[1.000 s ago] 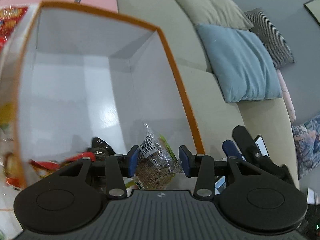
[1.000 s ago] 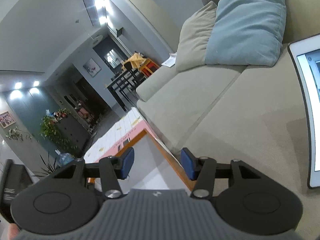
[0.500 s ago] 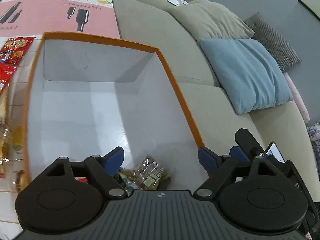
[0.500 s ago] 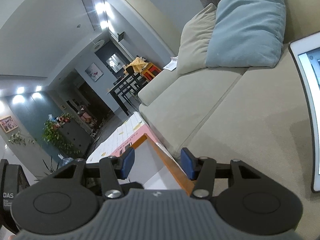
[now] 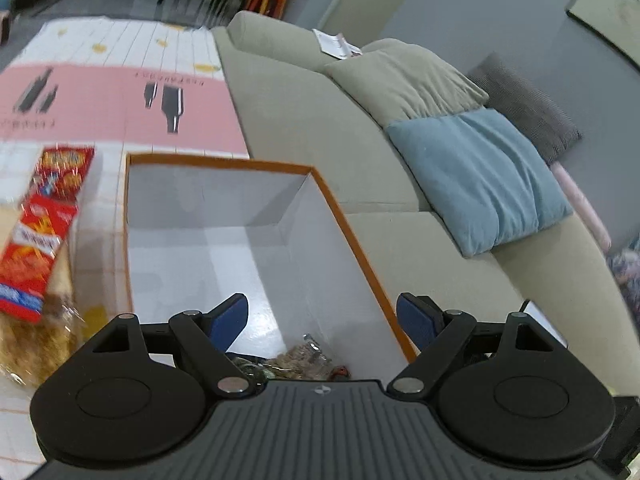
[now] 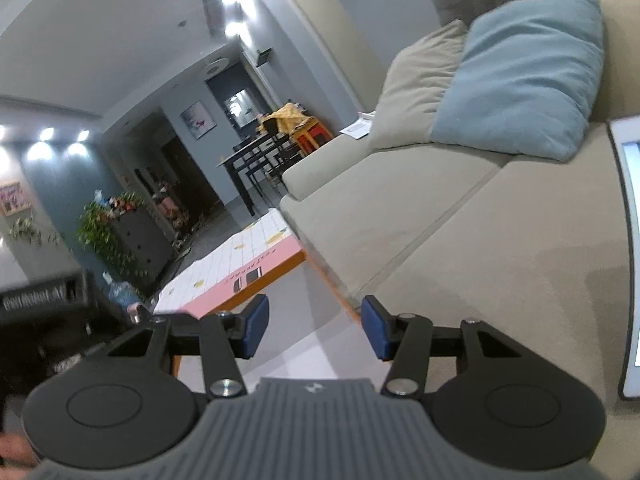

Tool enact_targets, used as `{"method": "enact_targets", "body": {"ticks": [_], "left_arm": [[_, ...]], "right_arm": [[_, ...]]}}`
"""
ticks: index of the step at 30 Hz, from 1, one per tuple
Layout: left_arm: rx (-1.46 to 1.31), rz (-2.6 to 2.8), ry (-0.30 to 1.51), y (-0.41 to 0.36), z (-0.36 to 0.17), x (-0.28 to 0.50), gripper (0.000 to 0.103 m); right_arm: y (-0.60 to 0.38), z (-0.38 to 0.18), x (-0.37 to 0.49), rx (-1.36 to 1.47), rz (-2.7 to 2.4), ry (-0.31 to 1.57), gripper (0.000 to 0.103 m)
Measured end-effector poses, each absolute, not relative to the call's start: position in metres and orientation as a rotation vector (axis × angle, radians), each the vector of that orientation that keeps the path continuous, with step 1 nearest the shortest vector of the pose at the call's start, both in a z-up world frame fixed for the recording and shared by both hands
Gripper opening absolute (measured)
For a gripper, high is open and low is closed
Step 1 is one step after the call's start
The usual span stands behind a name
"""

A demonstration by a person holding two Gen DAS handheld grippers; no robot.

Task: Organize snacks
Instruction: 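Lower the snack pack into the box with left tool while right tool drops the sausage stick in, then move the right tool toward the small red-wrapped candy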

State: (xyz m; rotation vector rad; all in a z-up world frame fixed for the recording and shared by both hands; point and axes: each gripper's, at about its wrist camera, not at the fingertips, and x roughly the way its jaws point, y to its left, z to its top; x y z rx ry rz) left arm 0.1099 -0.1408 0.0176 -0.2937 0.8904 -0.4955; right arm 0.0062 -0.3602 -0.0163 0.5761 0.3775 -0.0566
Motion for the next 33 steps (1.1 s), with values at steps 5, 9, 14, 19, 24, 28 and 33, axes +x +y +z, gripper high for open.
{"method": "enact_targets", "body": {"ticks": [5, 9, 14, 19, 24, 28, 33], "left_arm": [[-0.157, -0.475, 0.801, -0.134, 0.037, 0.094, 0.098], [-0.073, -0.403, 0.813, -0.125, 0.039, 0.084, 0.098], [-0.048, -0.347, 0.805, -0.095, 0.032, 0.07, 0.098], [-0.148, -0.237, 0.75, -0.047, 0.023, 0.06, 0.098], [-0.16, -0.155, 0.716, -0.002, 0.02, 0.057, 0.098], [-0.153, -0.111, 0.71, 0.028, 0.019, 0.062, 0.098], [-0.136, -0.066, 0.709, 0.062, 0.016, 0.068, 0.098]], "right_arm": [[-0.35, -0.014, 0.005, 0.534, -0.031, 0.376, 0.052], [-0.34, -0.012, 0.008, 0.528, -0.006, 0.39, 0.052], [-0.316, -0.008, 0.006, 0.473, 0.039, 0.397, 0.052], [-0.288, -0.006, 0.008, 0.401, 0.09, 0.422, 0.052], [-0.259, 0.0, 0.003, 0.337, 0.16, 0.413, 0.052], [-0.23, 0.003, -0.003, 0.306, 0.218, 0.401, 0.052], [-0.186, 0.005, -0.014, 0.21, 0.316, 0.365, 0.052]]}}
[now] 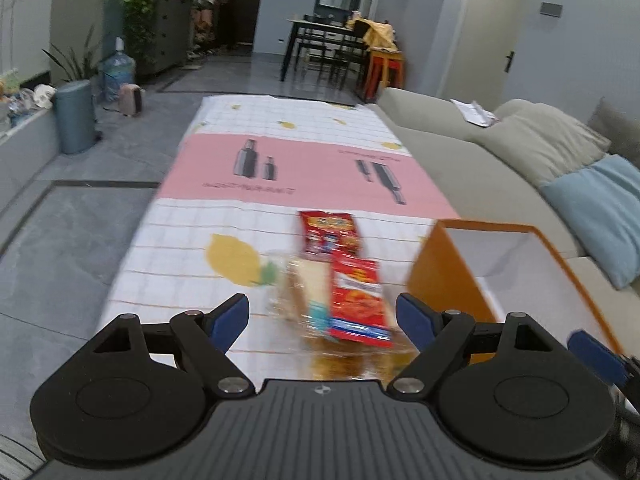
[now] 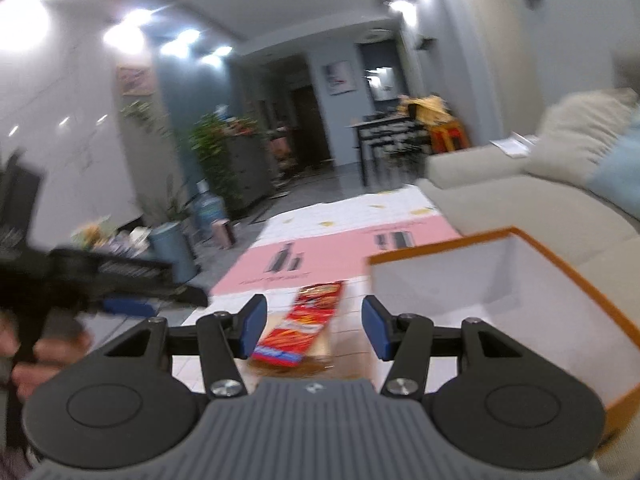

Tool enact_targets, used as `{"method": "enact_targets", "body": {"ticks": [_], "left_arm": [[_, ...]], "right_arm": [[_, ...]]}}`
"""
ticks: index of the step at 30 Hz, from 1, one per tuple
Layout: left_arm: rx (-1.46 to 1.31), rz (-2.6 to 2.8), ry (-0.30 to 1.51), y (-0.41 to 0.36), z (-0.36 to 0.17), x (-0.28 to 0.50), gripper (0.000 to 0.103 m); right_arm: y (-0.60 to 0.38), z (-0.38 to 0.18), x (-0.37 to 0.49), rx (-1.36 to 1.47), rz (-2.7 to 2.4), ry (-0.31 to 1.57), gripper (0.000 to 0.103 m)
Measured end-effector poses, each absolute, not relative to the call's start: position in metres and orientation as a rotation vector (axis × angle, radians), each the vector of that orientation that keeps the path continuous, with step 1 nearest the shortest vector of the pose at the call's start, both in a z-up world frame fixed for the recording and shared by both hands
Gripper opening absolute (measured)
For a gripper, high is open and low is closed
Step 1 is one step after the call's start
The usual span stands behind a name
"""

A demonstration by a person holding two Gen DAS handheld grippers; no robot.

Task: Organize snacks
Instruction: 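Move the right tool toward the small red-wrapped candy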

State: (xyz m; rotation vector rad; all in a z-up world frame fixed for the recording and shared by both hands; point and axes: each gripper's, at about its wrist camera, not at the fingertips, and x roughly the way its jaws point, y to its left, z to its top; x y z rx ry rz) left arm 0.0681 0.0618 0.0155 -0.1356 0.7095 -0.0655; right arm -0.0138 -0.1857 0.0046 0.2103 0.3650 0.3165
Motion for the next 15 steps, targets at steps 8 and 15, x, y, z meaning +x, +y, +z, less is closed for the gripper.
{"method": "enact_targets", "body": {"ticks": [8, 15], "left_arm": [[-0.068, -0.021, 0.712, 0.091, 0.006, 0.078, 0.098], [-0.129, -0.047, 0.769, 0.11, -0.005, 0.089, 0.098]], "right_arm": [[-0.114, -0.018, -0.007, 0.018, 0.357, 0.491, 0.051], [-0.081, -0.054, 0.022, -0.036, 0.189, 0.687, 0.05]]}}
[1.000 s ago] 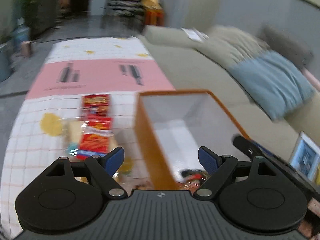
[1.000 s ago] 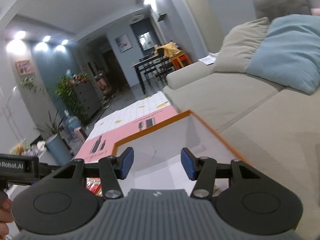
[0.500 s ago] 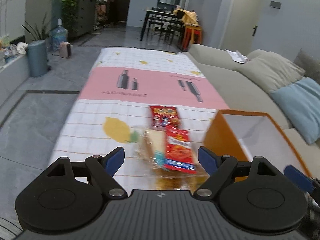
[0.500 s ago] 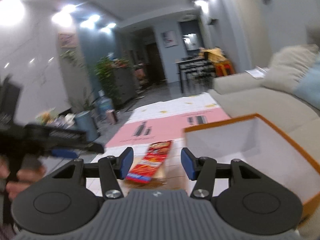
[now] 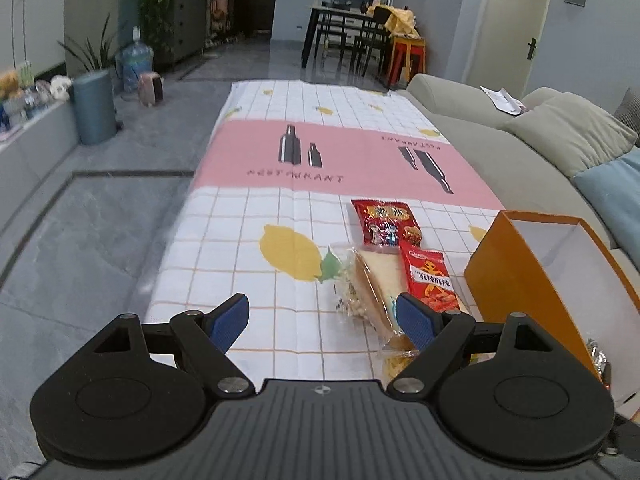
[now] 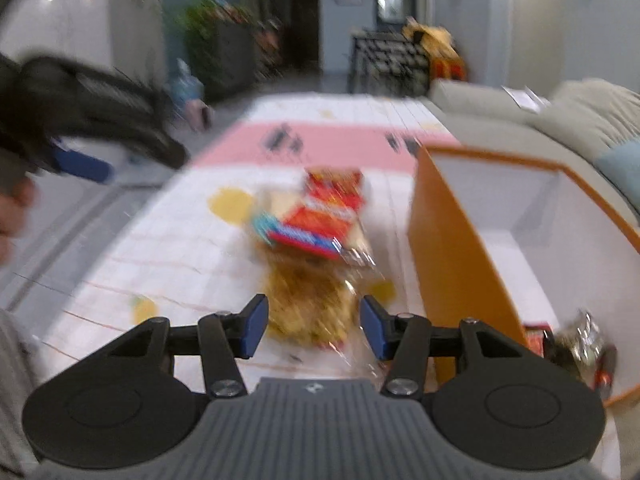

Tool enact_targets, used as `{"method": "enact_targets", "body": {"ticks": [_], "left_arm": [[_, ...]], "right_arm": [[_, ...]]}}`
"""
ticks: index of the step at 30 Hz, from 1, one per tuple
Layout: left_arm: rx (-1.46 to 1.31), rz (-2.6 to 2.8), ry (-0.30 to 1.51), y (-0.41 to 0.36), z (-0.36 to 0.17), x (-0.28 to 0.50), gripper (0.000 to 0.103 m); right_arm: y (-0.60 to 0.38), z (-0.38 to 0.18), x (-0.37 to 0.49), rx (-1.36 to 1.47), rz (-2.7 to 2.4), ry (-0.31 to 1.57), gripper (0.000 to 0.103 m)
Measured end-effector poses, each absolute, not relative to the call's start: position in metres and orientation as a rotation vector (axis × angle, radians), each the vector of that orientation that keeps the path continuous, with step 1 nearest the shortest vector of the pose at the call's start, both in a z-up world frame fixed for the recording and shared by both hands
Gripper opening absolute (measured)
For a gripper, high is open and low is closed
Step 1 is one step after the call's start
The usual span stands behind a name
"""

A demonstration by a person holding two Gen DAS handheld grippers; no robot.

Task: Organize snacks
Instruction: 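Move the right tool toward the small red-wrapped candy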

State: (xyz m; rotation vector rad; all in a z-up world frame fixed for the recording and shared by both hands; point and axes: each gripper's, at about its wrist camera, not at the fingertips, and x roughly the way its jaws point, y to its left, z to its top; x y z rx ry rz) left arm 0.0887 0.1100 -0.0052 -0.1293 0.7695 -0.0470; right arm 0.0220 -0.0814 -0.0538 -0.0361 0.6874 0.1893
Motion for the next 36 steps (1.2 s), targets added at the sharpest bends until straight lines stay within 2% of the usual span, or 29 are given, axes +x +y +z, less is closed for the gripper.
{"method": "enact_targets", "body": {"ticks": [5, 10, 17, 24, 25, 27, 28, 29, 31, 36], "left_arm": [[-0.135, -0.062, 0.786, 0.11, -0.009, 0.092, 0.098], [-0.132, -0.085, 0.786, 0.104, -0.01, 0.092, 0.098], [-0.109, -0.09, 0.813, 0.099, -0.016, 0.094, 0.098], [-0.139, -0.104, 0.835, 0.1, -0.017, 0.094, 0.098], [-0.136, -0.104, 0.835, 0.099, -0.017, 0.094, 0.098], [-0.128, -0.101, 0.834, 0.098, -0.017, 0.093, 0.098], [-0.127, -0.102, 0.834, 0.098, -0.017, 0.093, 0.098], [-0.127, -0.105, 0.833, 0.097, -0.017, 0.092, 0.098], [-0.123, -0.11, 0.831, 0.096, -0.016, 0.092, 0.098], [-0.115, -0.113, 0.825, 0.094, -0.015, 0.09, 0.098]], "right_arm": [[-0.07, -0.087, 0.033, -0.171, -0.038, 0.752, 0.04], [-0.067, -0.11, 0.038, -0.238, -0.138, 0.765, 0.039], [-0.071, -0.107, 0.04, -0.169, -0.135, 0.74, 0.035], [-0.081, -0.093, 0.022, -0.088, -0.013, 0.811, 0.035], [-0.08, -0.092, 0.017, -0.087, 0.005, 0.817, 0.037], [-0.08, -0.092, 0.012, -0.065, 0.016, 0.817, 0.05], [-0.079, -0.093, 0.012, -0.054, 0.015, 0.818, 0.06], [-0.078, -0.095, 0.014, -0.045, 0.013, 0.824, 0.064], [-0.076, -0.1, 0.019, -0.028, 0.004, 0.843, 0.069], [-0.08, -0.108, 0.034, 0.05, 0.01, 0.848, 0.071]]}}
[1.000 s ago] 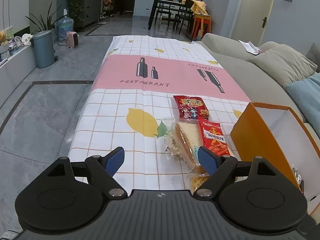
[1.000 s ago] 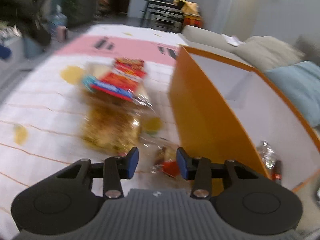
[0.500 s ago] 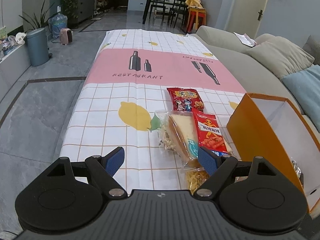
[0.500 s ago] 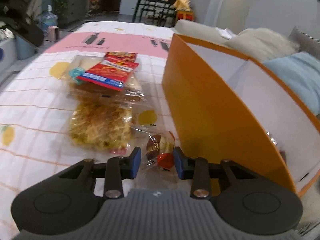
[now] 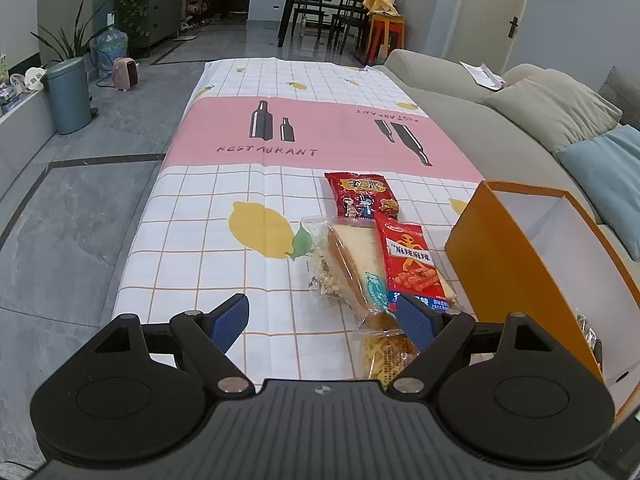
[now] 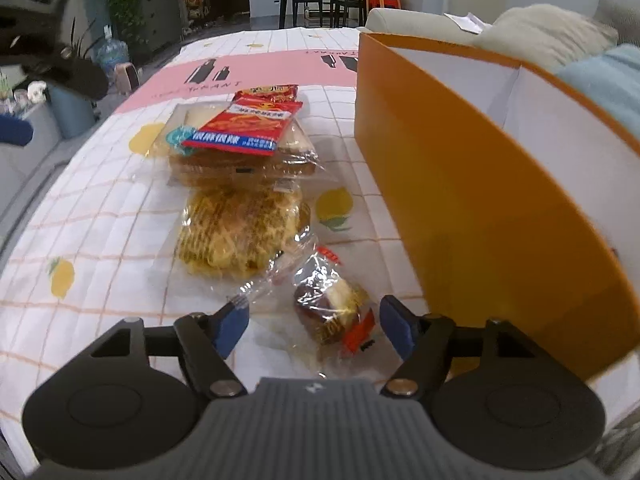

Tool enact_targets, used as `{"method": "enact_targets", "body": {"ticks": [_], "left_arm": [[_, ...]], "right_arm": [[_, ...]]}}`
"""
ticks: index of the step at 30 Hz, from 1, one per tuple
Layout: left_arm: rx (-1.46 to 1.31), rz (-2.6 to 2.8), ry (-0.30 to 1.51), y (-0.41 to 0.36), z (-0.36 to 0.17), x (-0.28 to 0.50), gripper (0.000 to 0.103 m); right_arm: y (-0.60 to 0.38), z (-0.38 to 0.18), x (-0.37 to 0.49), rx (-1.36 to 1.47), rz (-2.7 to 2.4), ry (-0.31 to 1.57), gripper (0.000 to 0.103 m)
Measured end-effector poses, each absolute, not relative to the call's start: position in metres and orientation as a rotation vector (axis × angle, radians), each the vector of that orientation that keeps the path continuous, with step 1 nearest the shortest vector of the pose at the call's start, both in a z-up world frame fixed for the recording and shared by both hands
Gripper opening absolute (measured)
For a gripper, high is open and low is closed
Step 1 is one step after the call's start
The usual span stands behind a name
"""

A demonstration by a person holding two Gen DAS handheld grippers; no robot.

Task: Organize snacks
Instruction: 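Move the right tool toward the small red-wrapped candy, then grasp the red spicy-strip bag with left tool while right tool grasps the red-wrapped candy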

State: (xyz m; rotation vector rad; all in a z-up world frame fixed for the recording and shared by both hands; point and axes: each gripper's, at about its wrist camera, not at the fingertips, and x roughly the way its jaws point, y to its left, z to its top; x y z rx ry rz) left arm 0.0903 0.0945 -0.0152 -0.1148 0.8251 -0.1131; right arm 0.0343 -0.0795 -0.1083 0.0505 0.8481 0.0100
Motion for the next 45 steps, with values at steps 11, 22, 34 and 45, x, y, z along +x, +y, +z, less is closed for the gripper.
{"method": "enact_targets", "body": {"ticks": [11, 22, 34, 45], "left_arm": [[-0.107, -0.181, 0.841, 0.084, -0.017, 0.088, 0.098], [-0.111, -0.354, 0.923, 0.056, -0.034, 0.087, 0.097], [0.007, -0.331, 0.905, 0.031, -0.033, 0.091, 0.098], [-0.014, -0.211, 0.967, 0.004, -0.04, 0.151, 0.097]], "right_arm": [[-0.088, -0.107, 0.034, 0.113, -0.005, 0.814, 0.058], [-0.091, -0.103, 0.026, 0.122, 0.056, 0.86, 0.055], [-0.092, -0.102, 0.026, 0.136, 0.079, 0.868, 0.055], [-0.086, -0.109, 0.031, 0.077, 0.108, 0.838, 0.056]]}}
